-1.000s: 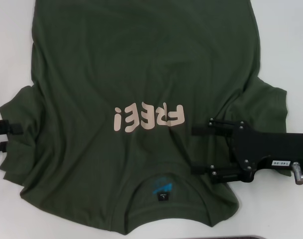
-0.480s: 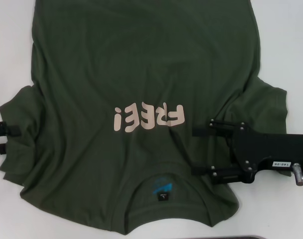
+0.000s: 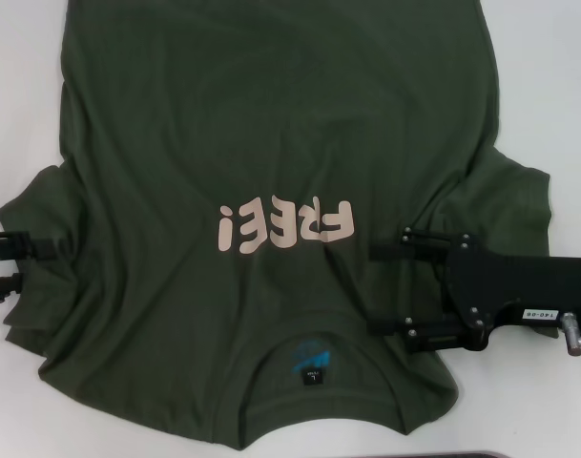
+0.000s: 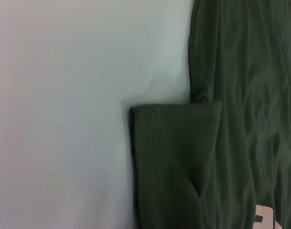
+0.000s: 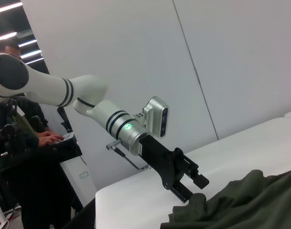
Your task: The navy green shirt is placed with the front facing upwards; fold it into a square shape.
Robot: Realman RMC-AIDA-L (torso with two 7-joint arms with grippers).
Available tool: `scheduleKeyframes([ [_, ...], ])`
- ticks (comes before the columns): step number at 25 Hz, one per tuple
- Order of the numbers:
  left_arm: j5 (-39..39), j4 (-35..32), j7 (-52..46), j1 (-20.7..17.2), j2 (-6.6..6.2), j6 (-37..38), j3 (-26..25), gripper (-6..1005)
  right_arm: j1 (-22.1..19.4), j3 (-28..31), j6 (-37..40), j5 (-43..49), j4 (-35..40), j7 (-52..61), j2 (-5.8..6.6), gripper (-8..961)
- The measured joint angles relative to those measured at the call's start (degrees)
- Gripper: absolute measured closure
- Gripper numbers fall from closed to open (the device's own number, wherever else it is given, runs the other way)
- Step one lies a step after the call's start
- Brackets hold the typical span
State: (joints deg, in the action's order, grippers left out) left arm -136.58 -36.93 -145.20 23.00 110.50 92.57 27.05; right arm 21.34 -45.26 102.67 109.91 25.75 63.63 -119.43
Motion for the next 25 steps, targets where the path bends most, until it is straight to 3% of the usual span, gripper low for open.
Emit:
scheduleKeyframes([
  [5, -1.5, 0.1, -0.1, 0.2, 0.08, -0.1, 0.1, 357, 0.0, 0.0, 0.0, -0.1, 0.0, 0.0, 0.00, 39],
  [22, -4.5, -1.3, 0.5, 1.4, 0.14, 2.3, 2.4, 739, 0.0, 0.7, 0.2, -0.1, 0.1, 0.0, 0.09, 39],
  [24, -4.4, -1.4, 0.6, 1.4, 0.10, 2.6, 2.3, 960, 0.0, 0.8, 0.2, -0.1, 0.1, 0.0, 0.09, 39],
  [25, -4.3, -1.6, 0.6, 1.4, 0.07, 2.8, 2.2, 962, -0.1, 0.8, 0.2, -0.1, 0.1, 0.0, 0.09, 39],
])
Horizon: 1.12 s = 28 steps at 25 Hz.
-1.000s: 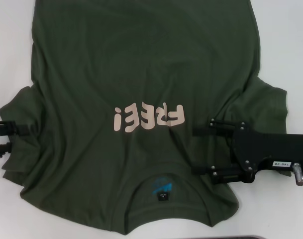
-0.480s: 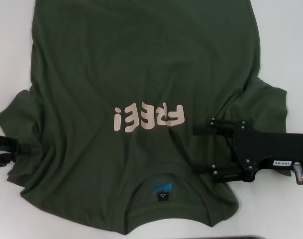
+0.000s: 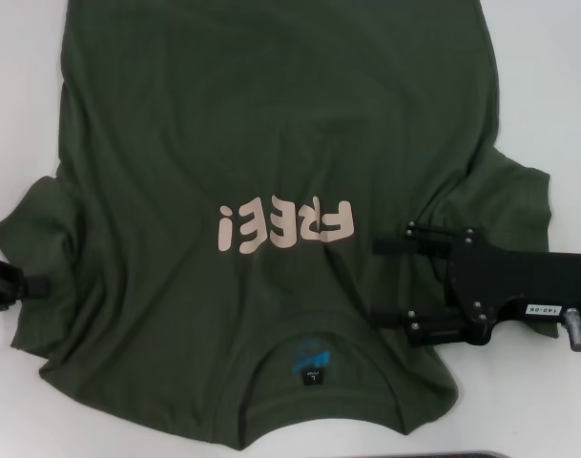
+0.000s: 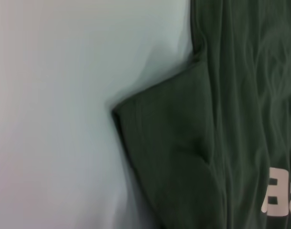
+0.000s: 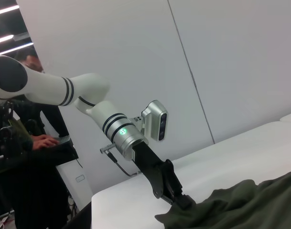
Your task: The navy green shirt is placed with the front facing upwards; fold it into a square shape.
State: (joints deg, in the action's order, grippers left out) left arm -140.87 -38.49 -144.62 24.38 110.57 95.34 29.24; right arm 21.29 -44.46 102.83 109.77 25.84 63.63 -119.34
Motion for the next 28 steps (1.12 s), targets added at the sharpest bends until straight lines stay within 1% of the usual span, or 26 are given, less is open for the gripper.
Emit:
scheduleKeyframes([
  [3, 0.4, -0.6, 0.1, -0.2, -0.30, 0.3, -1.6, 968, 0.0, 0.0, 0.0, 0.0, 0.0, 0.0, 0.00, 38],
  [7, 0.5, -1.7, 0.1, -0.5, -0.96, 0.3, -4.7, 972, 0.0, 0.1, -0.1, 0.0, 0.0, 0.0, 0.00, 38],
  [10, 0.5, -2.8, 0.1, -0.7, -1.22, 0.3, -7.0, 972, 0.0, 0.1, -0.2, 0.0, 0.0, 0.0, 0.00, 38],
  [12, 0.5, -3.4, 0.1, -0.8, -1.68, 0.3, -8.6, 972, 0.0, 0.2, -0.2, 0.0, 0.0, 0.0, 0.00, 38],
  [15, 0.5, -3.4, 0.1, -0.8, -2.44, 0.6, -9.5, 973, 0.0, 0.5, -0.2, 0.0, 0.0, 0.0, 0.00, 38],
  [18, 0.5, -3.4, 0.1, -0.9, -2.90, 0.9, -10.0, 973, 0.0, 0.8, -0.1, 0.0, 0.0, 0.0, 0.00, 38],
  [28, 0.5, -6.5, -0.2, -1.9, -3.43, 4.0, -12.9, 972, 0.0, 1.4, 0.0, 0.0, 0.0, 0.0, 0.00, 38],
])
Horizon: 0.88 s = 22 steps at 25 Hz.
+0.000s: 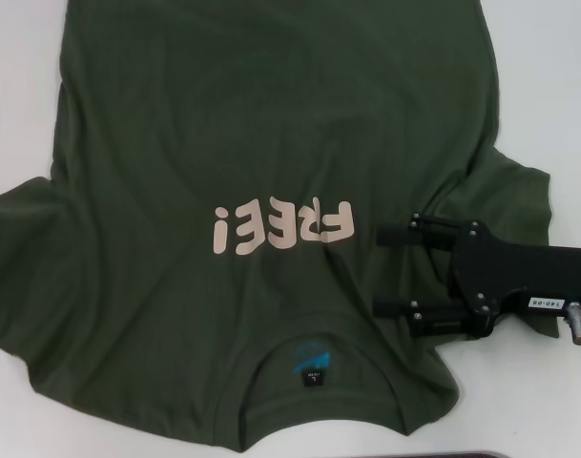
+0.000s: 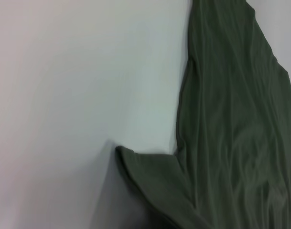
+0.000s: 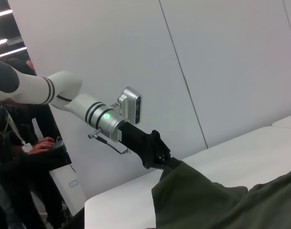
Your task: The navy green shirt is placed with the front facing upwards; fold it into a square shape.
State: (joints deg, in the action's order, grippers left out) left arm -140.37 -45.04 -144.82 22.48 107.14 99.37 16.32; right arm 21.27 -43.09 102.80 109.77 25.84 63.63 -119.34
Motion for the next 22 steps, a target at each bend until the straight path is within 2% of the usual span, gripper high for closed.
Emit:
scheduleKeyframes([
  [8, 0.3, -0.1, 0.8, 0.0, 0.37, 1.9, -0.5, 972, 0.1, 0.0, -0.1, 0.0, 0.0, 0.0, 0.00, 39],
  [12, 3.4, 0.1, 1.0, 0.6, 1.04, 5.2, -0.5, 971, 0.3, 0.0, -0.1, 0.0, 0.0, 0.0, -0.02, 39],
  [18, 8.1, 2.3, 0.6, 2.3, 1.39, 7.8, -0.5, 971, 0.5, 0.0, -0.3, 0.0, 0.0, 0.0, -0.09, 39],
  [22, 8.2, 4.7, 0.5, 4.2, 3.13, 6.8, -0.4, 971, 0.5, 0.0, -0.3, 0.0, 0.0, 0.0, -0.09, 39],
])
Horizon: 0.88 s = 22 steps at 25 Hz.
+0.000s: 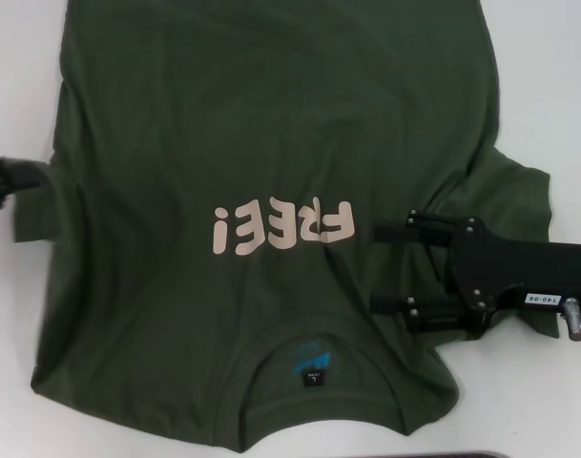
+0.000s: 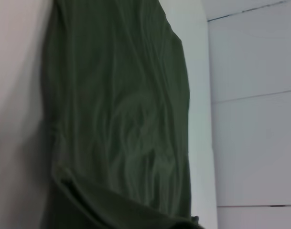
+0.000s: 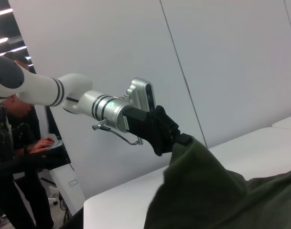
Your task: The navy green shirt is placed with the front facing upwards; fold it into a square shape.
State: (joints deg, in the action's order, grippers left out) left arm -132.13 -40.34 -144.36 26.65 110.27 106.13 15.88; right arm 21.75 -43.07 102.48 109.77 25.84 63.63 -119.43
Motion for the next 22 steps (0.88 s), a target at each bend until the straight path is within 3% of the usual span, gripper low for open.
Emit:
scheduleKeyframes([
  [4, -0.2, 2.1, 0.3, 1.6, 2.37, -3.9, 0.7, 971, -0.1, 0.0, 0.0, 0.0, 0.0, 0.0, 0.00, 39],
  [12, -0.4, 6.6, 0.6, 4.4, 4.65, -11.4, 3.8, 970, 0.0, 0.0, -0.1, 0.0, 0.0, 0.0, 0.00, 39],
  [16, -0.5, 8.8, 1.0, 5.6, 5.27, -14.0, 3.8, 958, -0.1, 0.0, -0.1, 0.0, 0.0, 0.0, 0.00, 39],
  [20, -0.9, 12.1, 3.1, 6.3, 5.06, -15.2, 4.2, 947, -0.2, 0.1, -0.1, 0.0, 0.0, 0.0, 0.01, 38],
  [22, -1.0, 12.0, 3.0, 6.2, 4.84, -16.2, 4.5, 885, -0.1, 0.4, -0.1, 0.0, 0.0, 0.0, 0.00, 38],
])
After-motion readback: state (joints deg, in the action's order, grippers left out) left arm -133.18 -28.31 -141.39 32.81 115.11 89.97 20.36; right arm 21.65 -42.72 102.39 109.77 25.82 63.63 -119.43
